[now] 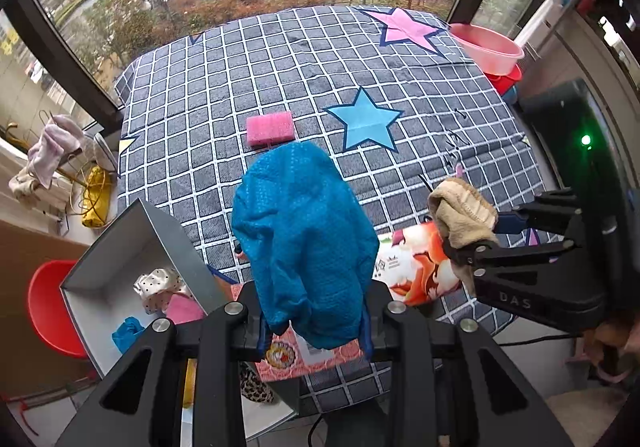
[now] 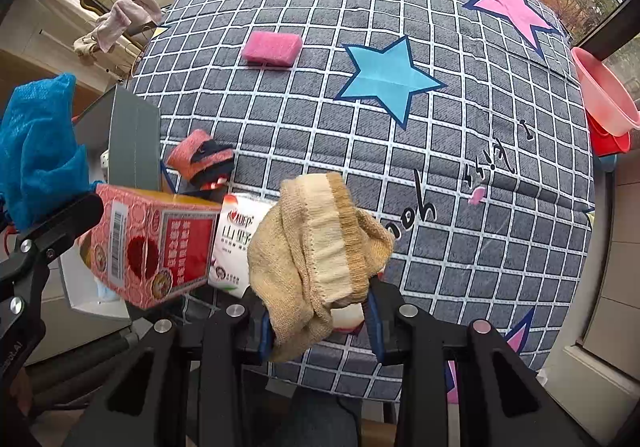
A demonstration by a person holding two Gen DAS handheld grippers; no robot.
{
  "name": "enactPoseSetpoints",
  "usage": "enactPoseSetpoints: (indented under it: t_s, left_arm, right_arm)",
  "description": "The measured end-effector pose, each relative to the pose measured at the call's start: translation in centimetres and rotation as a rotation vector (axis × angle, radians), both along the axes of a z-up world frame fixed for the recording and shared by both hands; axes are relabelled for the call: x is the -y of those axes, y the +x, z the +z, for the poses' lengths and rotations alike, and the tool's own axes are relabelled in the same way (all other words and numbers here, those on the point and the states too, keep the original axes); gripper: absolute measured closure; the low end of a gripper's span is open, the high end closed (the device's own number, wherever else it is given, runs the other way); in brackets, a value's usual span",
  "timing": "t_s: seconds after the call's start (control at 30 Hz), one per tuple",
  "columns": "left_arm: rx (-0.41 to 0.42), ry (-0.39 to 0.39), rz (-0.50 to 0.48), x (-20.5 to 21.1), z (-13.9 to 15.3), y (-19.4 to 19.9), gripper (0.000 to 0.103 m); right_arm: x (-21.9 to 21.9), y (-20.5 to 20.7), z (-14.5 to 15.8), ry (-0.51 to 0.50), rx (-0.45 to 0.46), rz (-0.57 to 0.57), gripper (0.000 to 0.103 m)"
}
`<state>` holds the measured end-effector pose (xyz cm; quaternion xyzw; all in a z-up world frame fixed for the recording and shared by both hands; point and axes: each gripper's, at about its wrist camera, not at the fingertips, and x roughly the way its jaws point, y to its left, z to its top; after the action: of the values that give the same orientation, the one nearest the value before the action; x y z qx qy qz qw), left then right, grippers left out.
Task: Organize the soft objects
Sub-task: 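Carry the blue cloth and beige sock with both grippers over the white box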
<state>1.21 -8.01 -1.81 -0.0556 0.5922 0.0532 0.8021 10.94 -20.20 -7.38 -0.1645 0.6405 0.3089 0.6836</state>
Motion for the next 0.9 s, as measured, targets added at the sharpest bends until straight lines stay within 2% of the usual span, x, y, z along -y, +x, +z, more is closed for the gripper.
enactPoseSetpoints:
  t_s: [0.43, 0.9]
  left_arm:
    - [0.031, 0.002, -0.01, 0.2, 0.8, -3.2, 0.068]
    - [0.098, -0.01, 0.167, -4.5, 2.6, -6.8, 0.068]
  right_arm:
    - [0.0, -3.5, 3.2, 0.032, 0.031, 0.067, 0.066]
    - [-4.6, -6.5, 7.1, 0.082, 0.105, 0.221, 0.066]
